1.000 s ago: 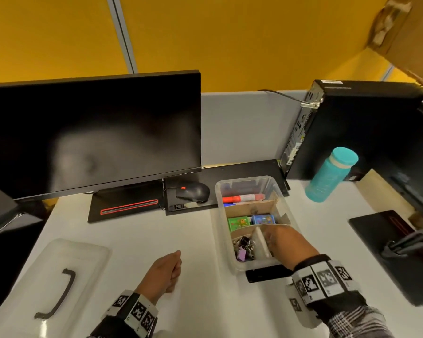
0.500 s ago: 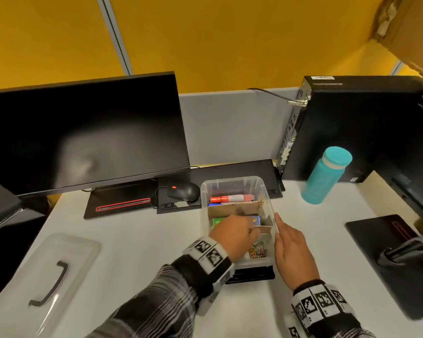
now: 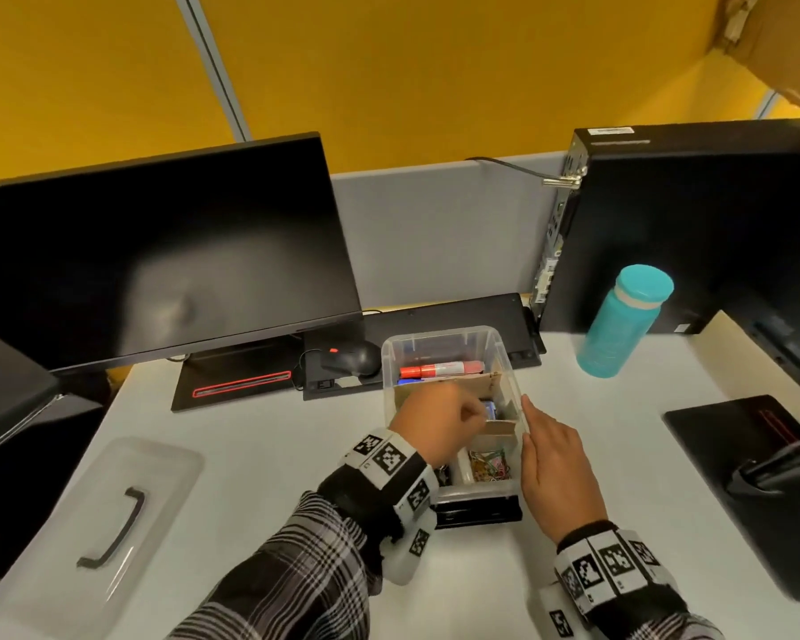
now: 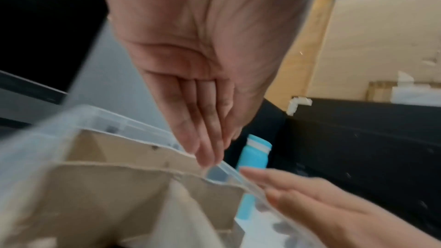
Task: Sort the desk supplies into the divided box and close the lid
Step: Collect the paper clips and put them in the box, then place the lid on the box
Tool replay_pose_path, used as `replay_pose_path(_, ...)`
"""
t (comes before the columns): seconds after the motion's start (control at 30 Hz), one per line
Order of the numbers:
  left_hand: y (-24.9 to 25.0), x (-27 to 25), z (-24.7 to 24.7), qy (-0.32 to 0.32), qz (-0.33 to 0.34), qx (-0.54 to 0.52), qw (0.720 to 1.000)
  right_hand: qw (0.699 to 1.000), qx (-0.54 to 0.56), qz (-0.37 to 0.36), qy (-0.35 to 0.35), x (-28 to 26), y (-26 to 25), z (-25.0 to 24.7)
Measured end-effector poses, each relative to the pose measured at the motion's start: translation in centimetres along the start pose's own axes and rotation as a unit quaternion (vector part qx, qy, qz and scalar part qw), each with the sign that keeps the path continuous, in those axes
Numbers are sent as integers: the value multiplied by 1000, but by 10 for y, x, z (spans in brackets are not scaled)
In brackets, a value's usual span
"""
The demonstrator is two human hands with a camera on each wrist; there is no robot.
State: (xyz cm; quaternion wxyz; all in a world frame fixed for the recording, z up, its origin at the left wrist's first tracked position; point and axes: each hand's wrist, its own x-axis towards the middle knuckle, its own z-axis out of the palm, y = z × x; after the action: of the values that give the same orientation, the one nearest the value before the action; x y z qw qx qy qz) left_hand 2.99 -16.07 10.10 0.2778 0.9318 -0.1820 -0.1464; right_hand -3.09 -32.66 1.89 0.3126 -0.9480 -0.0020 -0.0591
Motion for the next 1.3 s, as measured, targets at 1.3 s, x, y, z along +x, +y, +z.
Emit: replay_pose_path(1.3, -369, -228, -130, 186, -451, -87, 869, 894, 208, -60, -392, -15, -290, 227)
